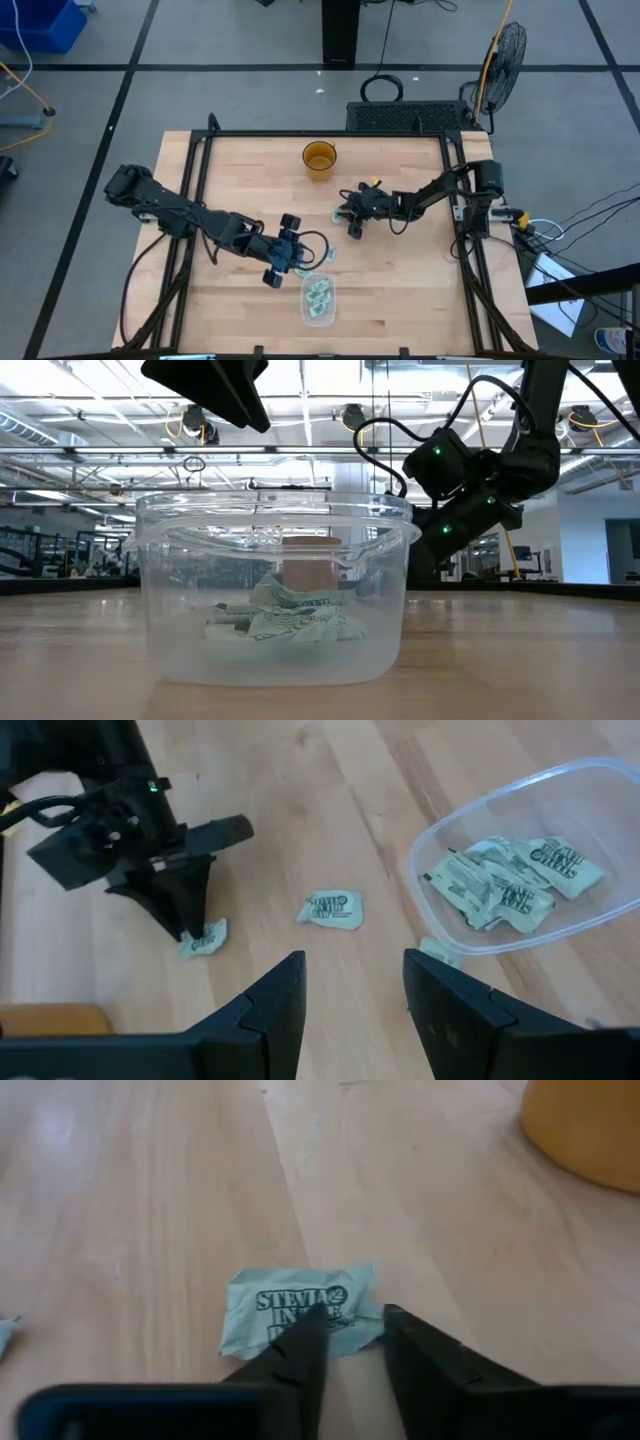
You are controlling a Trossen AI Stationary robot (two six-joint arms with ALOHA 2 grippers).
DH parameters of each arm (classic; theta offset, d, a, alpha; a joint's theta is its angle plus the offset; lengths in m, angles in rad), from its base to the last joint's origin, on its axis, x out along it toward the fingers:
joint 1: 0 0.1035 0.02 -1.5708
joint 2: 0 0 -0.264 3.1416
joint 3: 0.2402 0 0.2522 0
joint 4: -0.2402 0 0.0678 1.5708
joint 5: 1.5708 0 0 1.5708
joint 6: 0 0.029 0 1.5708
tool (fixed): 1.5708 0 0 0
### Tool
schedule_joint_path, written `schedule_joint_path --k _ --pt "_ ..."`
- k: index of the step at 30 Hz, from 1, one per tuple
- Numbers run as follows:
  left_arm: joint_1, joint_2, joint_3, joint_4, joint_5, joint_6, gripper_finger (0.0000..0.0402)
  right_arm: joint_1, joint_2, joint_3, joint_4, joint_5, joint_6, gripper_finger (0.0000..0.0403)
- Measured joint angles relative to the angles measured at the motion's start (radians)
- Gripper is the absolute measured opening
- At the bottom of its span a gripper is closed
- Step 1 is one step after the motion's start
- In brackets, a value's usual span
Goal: Pick and place Stevia / Truvia into bins
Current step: Put the green stevia packet into the transparent container
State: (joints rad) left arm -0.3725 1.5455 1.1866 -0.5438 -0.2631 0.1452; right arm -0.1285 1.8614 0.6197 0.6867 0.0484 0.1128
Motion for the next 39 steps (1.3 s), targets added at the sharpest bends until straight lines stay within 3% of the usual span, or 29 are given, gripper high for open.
schedule_joint_path --k 6,11,15,18,22,26,30,39 --pt "0.0 0.0 0.0 -0.013 -0.001 -0.036 0.0175 0.021 0.0 -0.001 0.007 -0.024 0.006 0.0008" --pt "0.0 0.0 0.0 -0.015 -0.001 -0.048 0.0175 0.091 -0.037 -0.005 0.018 -0.042 0.007 0.0007" --pt "0.0 0.0 0.0 -0.03 -0.004 -0.056 0.0175 0.204 -0.147 -0.004 0.032 -0.028 0.006 0.0003" --pt "0.0 0.0 0.0 -0.064 -0.056 -0.05 0.0175 0.317 -0.225 0.022 0.033 -0.018 0.0 0.0003" --pt "0.013 0.0 0.0 -0.077 -0.158 -0.038 0.0175 0.471 -0.265 0.146 -0.048 0.074 -0.081 0.0002" --pt "0.042 0.0 0.0 -0.079 -0.164 -0.053 0.0175 0.573 -0.192 0.348 -0.273 0.136 -0.154 0.0001" --pt "0.067 0.0 0.0 -0.081 -0.164 -0.086 0.0175 0.597 -0.062 0.531 -0.457 0.157 -0.155 0.0001" --pt "0.09 0.002 0.0 -0.089 -0.112 -0.11 0.0175 0.596 0.139 0.64 -0.471 0.029 -0.086 0.0003"
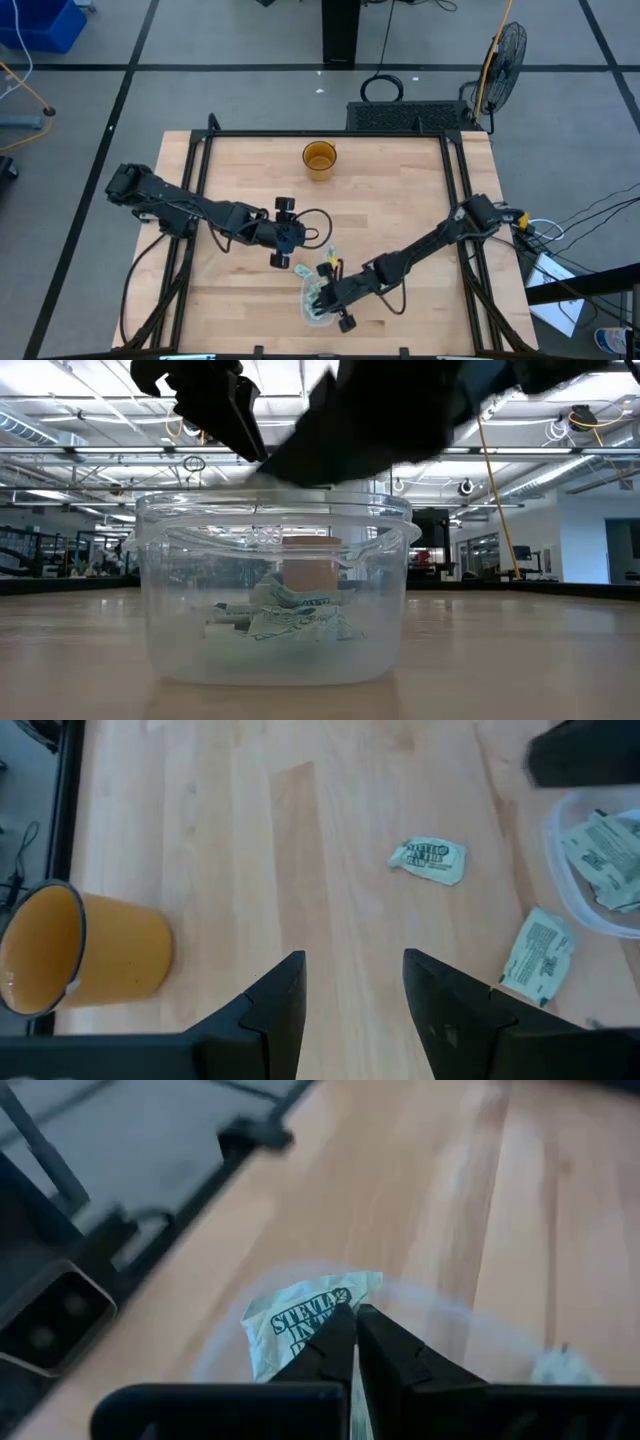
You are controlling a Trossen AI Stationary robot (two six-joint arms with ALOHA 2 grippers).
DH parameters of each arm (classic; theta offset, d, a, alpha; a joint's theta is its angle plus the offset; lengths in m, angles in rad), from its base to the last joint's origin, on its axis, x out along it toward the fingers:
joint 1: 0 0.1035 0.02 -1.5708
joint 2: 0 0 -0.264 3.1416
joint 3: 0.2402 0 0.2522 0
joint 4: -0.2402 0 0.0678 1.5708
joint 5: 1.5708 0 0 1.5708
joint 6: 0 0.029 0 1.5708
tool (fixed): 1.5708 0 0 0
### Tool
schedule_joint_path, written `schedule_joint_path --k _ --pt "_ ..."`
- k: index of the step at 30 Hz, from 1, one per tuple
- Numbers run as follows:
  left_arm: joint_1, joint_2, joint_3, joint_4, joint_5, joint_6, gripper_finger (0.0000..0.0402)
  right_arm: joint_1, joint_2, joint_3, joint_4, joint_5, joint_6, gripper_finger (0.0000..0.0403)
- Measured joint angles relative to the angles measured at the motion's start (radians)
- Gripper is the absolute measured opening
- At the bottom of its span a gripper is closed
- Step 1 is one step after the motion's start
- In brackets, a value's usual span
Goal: Pick and place Stevia / Truvia into bins
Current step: Put the green stevia packet into the transparent container
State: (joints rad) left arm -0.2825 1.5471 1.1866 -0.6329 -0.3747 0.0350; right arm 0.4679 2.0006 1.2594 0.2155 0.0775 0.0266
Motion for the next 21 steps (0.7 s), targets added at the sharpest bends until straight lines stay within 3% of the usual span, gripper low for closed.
schedule_joint_path --k 7,13,21 --pt "0.0 0.0 0.0 -0.001 0.01 -0.02 0.0175 -0.002 0.028 0.0 -0.049 0.012 0.009 0.0034" --pt "0.0 0.0 0.0 -0.004 0.029 -0.054 0.0175 -0.006 0.022 0.0 -0.075 0.107 -0.036 0.0085" --pt "-0.005 0.0 -0.018 -0.012 0.21 -0.144 0.0175 -0.003 -0.085 0.0 -0.159 0.106 -0.096 0.0111"
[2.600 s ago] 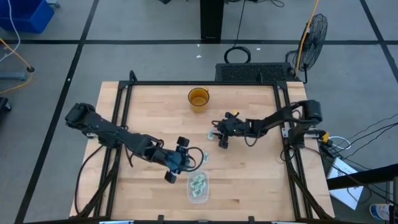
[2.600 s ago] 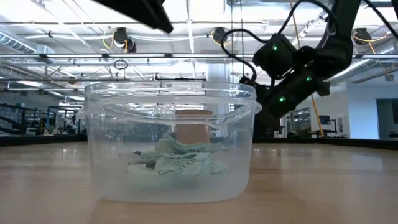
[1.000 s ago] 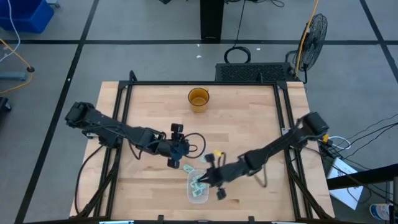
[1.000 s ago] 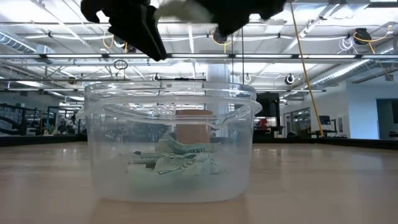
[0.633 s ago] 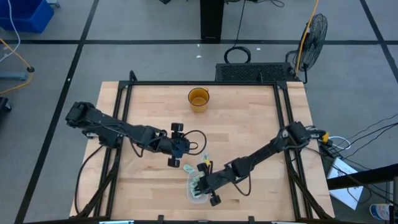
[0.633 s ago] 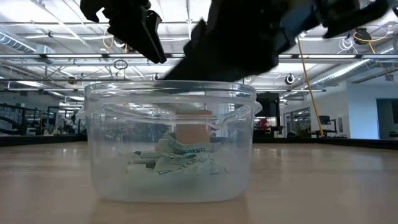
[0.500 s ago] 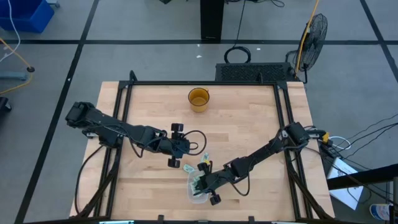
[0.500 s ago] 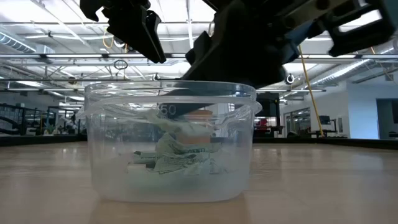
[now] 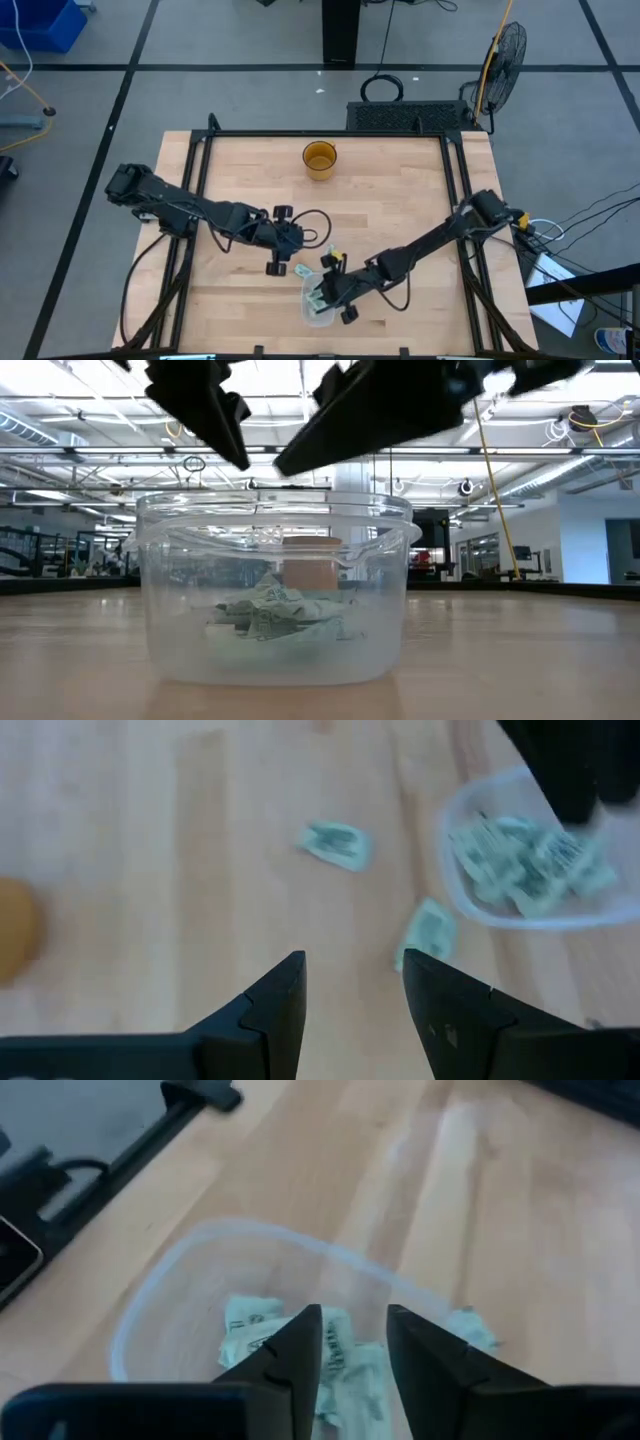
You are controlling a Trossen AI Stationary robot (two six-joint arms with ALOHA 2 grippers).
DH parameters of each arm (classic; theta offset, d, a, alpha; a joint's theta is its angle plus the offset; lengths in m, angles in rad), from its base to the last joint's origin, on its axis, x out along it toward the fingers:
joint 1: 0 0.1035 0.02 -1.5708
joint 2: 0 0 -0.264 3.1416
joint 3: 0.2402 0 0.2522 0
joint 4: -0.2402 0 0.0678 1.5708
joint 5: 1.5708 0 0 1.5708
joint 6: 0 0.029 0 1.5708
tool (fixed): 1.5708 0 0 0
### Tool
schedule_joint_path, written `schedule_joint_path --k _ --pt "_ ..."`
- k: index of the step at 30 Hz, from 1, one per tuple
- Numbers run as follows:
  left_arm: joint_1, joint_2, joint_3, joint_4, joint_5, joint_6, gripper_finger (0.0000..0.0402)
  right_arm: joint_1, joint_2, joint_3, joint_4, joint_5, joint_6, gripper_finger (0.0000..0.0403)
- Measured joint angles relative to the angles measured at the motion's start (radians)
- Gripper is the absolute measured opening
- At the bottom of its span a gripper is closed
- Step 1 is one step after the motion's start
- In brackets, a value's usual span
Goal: Pick and place Stevia / Truvia into bins
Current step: Put the green stevia packet into the transparent container
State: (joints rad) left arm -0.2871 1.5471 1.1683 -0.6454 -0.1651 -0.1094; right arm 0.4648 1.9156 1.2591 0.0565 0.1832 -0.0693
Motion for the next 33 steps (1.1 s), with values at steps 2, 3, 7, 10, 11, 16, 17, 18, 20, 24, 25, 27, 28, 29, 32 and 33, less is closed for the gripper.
schedule_joint_path --k 2,3,7,10,11,16,17,18,20,24,25,27,28,29,32,33 --pt "-0.011 0.0 -0.034 0.022 0.027 -0.002 0.0175 -0.001 -0.04 0.0 -0.069 0.002 0.005 0.0111" --pt "-0.018 0.0 -0.056 0.045 0.032 -0.002 0.0175 -0.004 -0.056 0.0 -0.098 0.002 0.005 0.0111" --pt "-0.044 0.0 -0.184 0.231 0.036 -0.017 0.0175 -0.014 -0.102 -0.013 -0.164 0.002 0.018 0.0108" --pt "-0.058 0.0 -0.284 0.409 0.037 -0.051 0.0175 -0.03 -0.128 -0.056 -0.157 0.002 0.059 0.0106" --pt "-0.061 0.0 -0.313 0.466 0.037 -0.065 0.0175 -0.037 -0.133 -0.074 -0.144 0.002 0.068 0.0106" --pt "-0.056 0.0 -0.437 0.65 0.036 -0.12 0.0175 -0.07 -0.159 -0.159 -0.098 0.069 0.112 0.0106" --pt "-0.053 0.0 -0.454 0.681 0.034 -0.129 0.0175 -0.078 -0.162 -0.178 -0.078 0.092 0.12 0.0106" --pt "-0.048 0.0 -0.47 0.711 0.034 -0.139 0.0175 -0.088 -0.163 -0.196 -0.058 0.111 0.126 0.0106" --pt "-0.04 0.0 -0.501 0.759 0.034 -0.161 0.0175 -0.108 -0.163 -0.236 0.005 0.123 0.135 0.0106" --pt "-0.027 -0.001 -0.555 0.862 0.034 -0.169 0.0174 -0.149 -0.164 -0.315 0.141 0.127 0.137 0.0106" --pt "-0.025 -0.001 -0.567 0.875 0.034 -0.177 0.0174 -0.158 -0.164 -0.336 0.172 0.127 0.138 0.0106" --pt "-0.021 -0.001 -0.59 0.907 0.034 -0.189 0.0174 -0.174 -0.164 -0.375 0.236 0.127 0.152 0.0106" --pt "-0.021 -0.001 -0.599 0.923 0.034 -0.192 0.0174 -0.181 -0.164 -0.393 0.268 0.127 0.163 0.0106" --pt "-0.021 -0.001 -0.609 0.94 0.033 -0.2 0.0174 -0.189 -0.164 -0.41 0.293 0.126 0.174 0.0106" --pt "-0.021 -0.001 -0.627 0.962 0.034 -0.214 0.0174 -0.207 -0.164 -0.461 0.348 0.093 0.193 0.0106" --pt "-0.021 -0.001 -0.629 0.966 0.033 -0.214 0.0174 -0.212 -0.164 -0.476 0.363 0.076 0.196 0.0106"
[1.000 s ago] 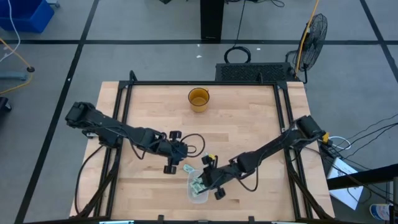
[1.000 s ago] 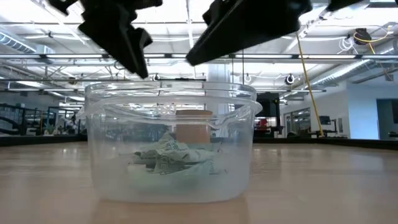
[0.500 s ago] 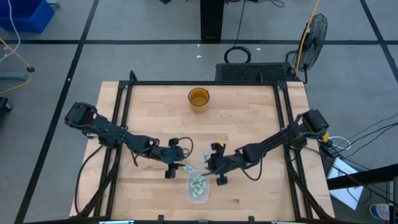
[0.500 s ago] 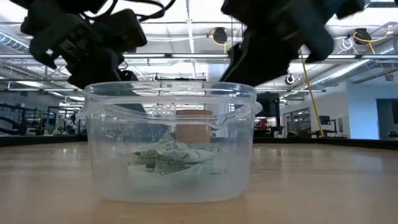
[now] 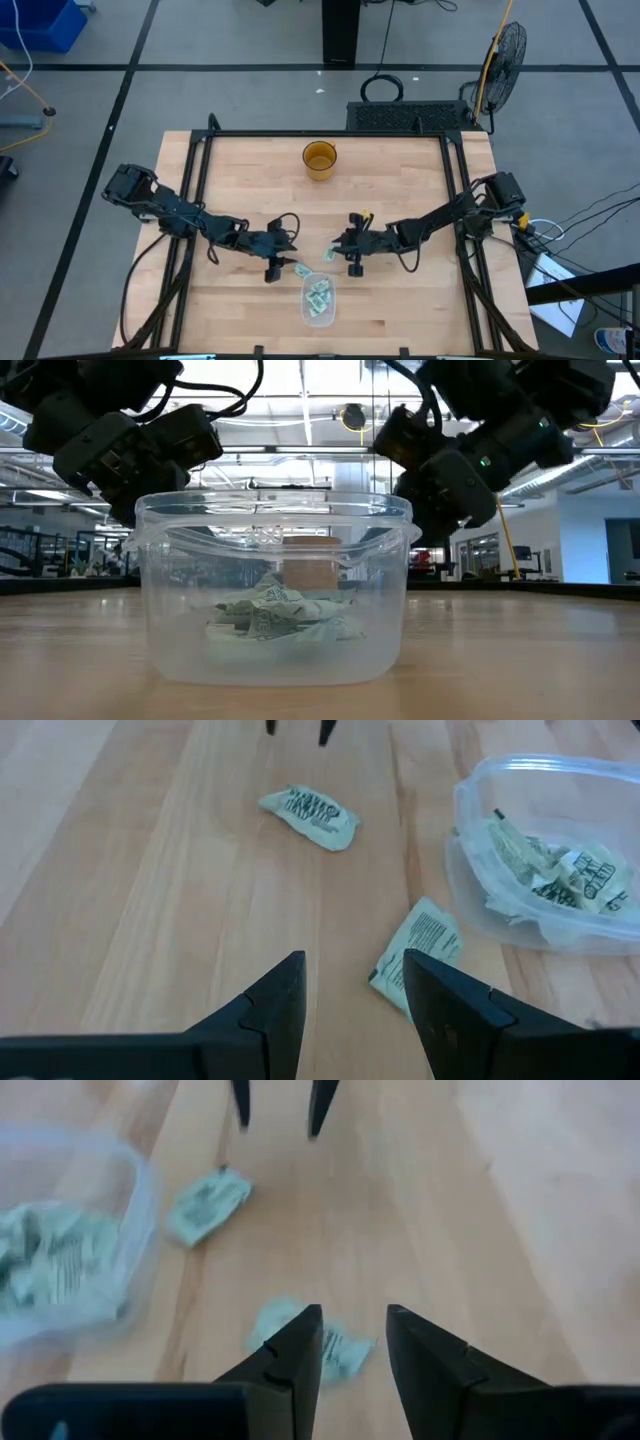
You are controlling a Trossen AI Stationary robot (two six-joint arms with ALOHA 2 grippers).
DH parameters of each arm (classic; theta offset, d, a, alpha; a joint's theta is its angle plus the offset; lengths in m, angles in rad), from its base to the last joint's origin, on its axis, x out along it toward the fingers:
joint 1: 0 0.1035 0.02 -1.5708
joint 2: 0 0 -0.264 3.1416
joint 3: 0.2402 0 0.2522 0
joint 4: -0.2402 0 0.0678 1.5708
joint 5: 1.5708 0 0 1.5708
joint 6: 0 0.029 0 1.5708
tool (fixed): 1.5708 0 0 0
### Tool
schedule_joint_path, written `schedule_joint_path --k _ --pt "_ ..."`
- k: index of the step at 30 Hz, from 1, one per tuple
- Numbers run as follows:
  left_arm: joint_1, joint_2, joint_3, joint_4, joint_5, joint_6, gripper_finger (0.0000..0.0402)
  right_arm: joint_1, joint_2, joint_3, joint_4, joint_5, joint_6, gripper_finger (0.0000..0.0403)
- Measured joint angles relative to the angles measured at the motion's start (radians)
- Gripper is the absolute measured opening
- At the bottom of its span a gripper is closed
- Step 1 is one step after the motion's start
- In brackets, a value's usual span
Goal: Pick and place Stevia / Truvia into bins
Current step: Put the green stevia packet into the transparent container
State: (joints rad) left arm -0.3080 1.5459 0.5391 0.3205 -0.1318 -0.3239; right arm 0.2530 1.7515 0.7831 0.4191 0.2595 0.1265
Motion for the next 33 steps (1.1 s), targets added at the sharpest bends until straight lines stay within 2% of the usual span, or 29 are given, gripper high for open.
schedule_joint_path --k 6,12,22,33 --pt "0.0 0.0 0.0 0.046 -0.001 0.016 0.0174 -0.012 0.001 -0.06 0.067 -0.003 0.043 0.0106" --pt "0.0 0.0 0.0 0.058 -0.01 0.036 0.0174 -0.011 0.005 -0.06 0.11 -0.003 0.039 0.0106" --pt "0.0 0.0 0.0 0.058 -0.01 0.004 0.0175 -0.018 0.095 -0.059 0.258 -0.001 -0.03 0.0106" --pt "0.0 0.0 0.0 0.057 -0.01 0.027 0.0174 -0.051 0.145 -0.059 0.257 -0.001 0.026 0.0106"
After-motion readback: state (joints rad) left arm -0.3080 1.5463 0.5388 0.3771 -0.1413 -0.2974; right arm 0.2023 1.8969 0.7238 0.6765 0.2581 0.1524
